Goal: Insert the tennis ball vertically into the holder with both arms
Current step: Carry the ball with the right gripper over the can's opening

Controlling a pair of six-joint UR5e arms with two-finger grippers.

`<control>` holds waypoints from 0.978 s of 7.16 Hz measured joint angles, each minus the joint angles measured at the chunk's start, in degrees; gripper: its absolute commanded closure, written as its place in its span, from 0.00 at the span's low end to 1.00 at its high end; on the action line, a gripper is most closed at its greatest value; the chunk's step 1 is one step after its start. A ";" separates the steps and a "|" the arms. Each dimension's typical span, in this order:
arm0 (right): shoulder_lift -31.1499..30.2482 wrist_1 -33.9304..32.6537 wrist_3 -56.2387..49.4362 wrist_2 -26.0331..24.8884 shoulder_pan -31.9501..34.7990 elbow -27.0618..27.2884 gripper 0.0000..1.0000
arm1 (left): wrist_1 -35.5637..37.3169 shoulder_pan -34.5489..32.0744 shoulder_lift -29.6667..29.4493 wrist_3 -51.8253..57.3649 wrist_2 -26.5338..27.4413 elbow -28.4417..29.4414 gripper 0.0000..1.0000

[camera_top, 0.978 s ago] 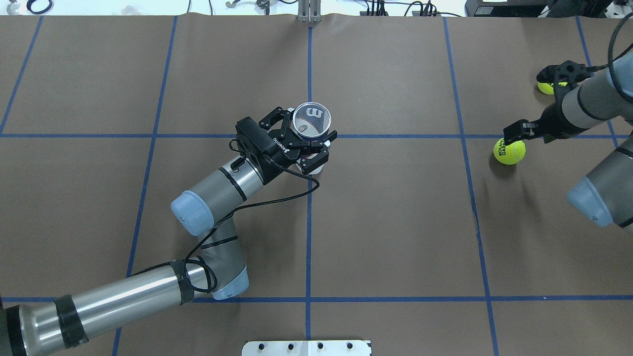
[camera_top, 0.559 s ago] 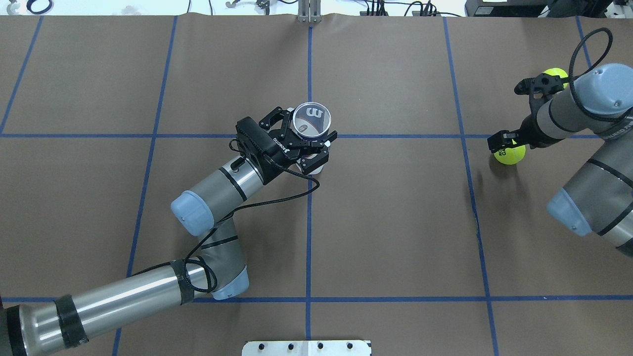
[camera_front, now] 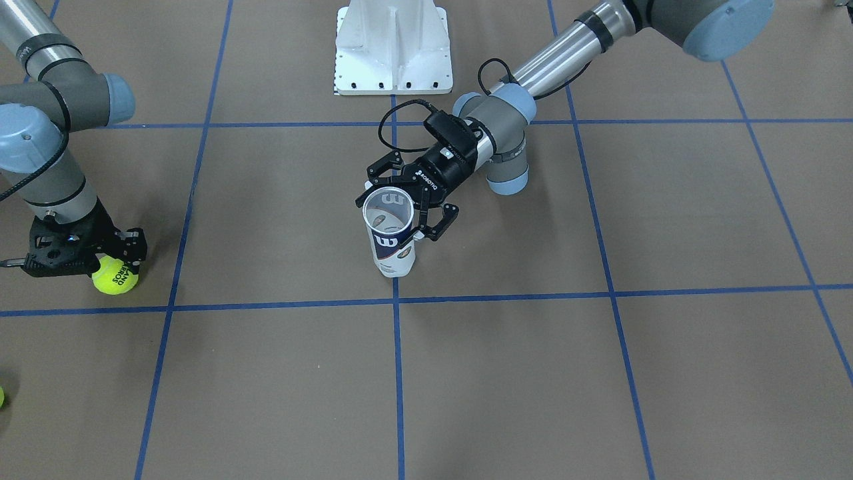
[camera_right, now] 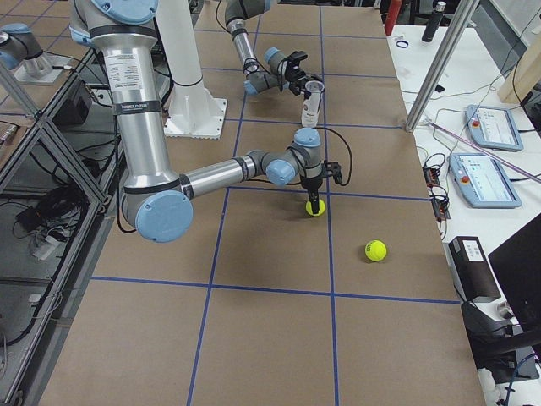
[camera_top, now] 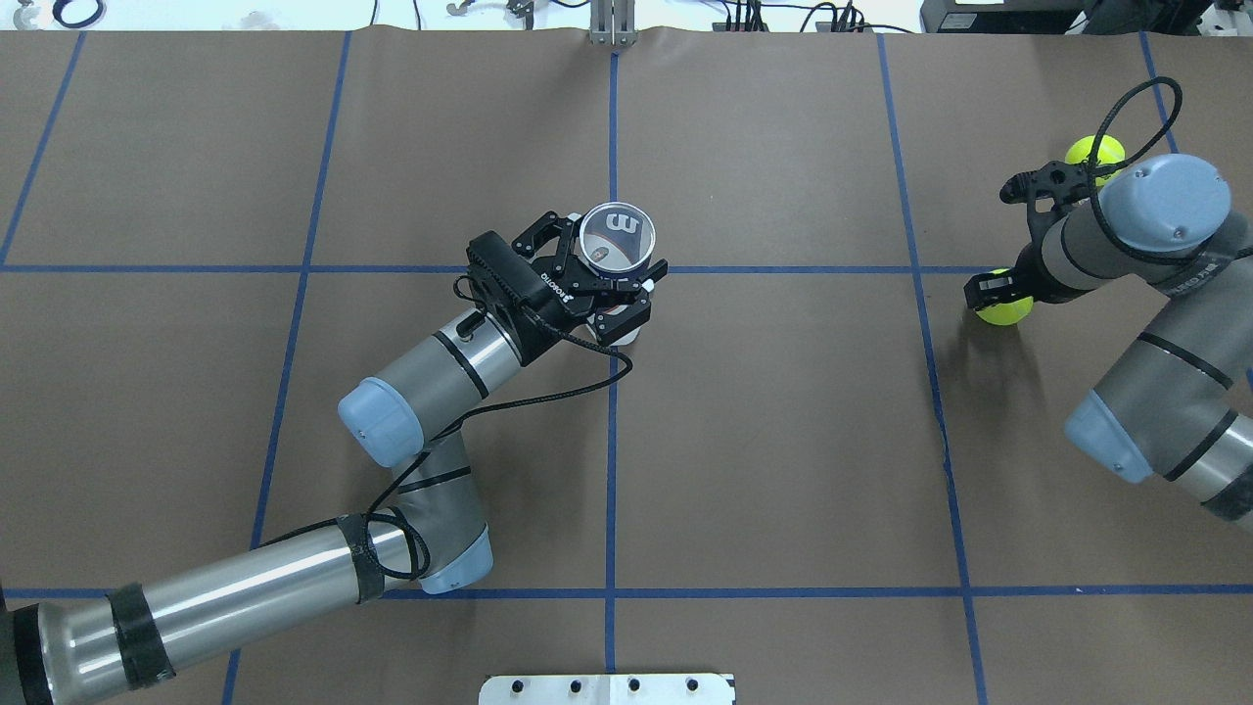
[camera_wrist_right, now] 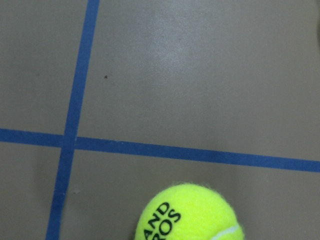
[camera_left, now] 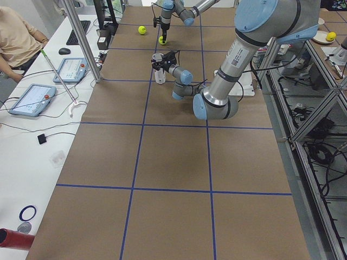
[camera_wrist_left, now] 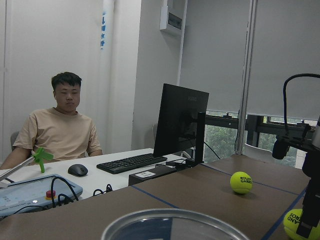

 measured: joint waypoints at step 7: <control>18.18 -3.75 20.15 9.70 0.62 4.66 0.91 | 0.00 0.00 0.00 0.68 0.03 0.08 0.02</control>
